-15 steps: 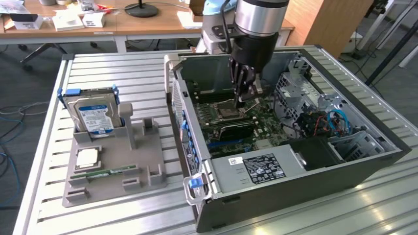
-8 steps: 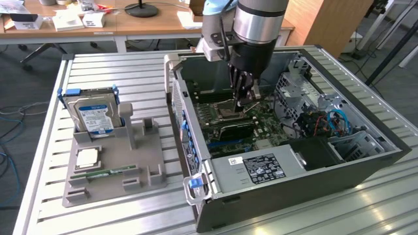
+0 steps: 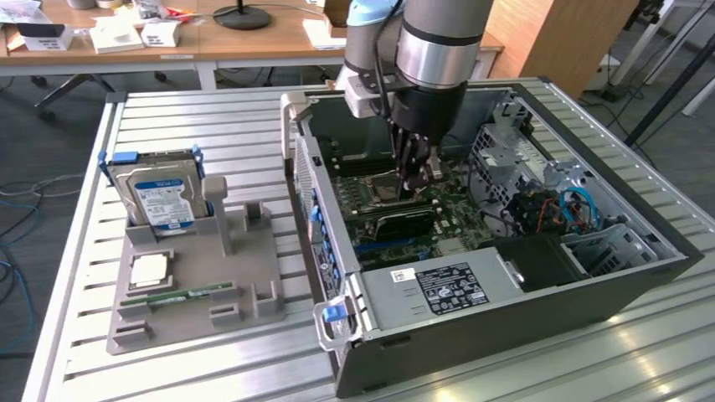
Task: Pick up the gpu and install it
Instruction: 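Press down on the gpu until it lock into place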
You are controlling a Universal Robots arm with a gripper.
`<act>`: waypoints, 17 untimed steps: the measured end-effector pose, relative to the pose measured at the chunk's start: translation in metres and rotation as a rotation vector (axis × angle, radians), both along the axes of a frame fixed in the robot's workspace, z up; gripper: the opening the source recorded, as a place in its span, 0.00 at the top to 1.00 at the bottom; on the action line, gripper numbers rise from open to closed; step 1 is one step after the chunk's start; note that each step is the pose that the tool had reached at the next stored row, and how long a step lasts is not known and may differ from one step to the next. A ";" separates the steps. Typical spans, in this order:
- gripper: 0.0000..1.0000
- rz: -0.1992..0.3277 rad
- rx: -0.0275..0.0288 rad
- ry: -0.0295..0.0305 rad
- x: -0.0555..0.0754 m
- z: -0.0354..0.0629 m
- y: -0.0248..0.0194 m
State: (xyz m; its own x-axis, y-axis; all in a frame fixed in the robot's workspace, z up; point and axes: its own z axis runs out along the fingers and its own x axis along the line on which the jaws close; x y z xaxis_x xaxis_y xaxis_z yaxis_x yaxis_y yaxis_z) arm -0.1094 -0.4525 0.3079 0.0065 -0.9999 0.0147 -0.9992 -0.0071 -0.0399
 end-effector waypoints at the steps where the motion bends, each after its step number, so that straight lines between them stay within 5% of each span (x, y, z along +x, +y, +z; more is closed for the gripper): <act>1: 0.90 0.000 0.0000 0.0001 0.000 -0.0018 0.0000; 13: 0.90 0.000 0.0000 0.0001 0.000 -0.0126 0.0000; 17: 0.90 0.000 -0.0001 0.0001 0.000 -0.0138 0.0040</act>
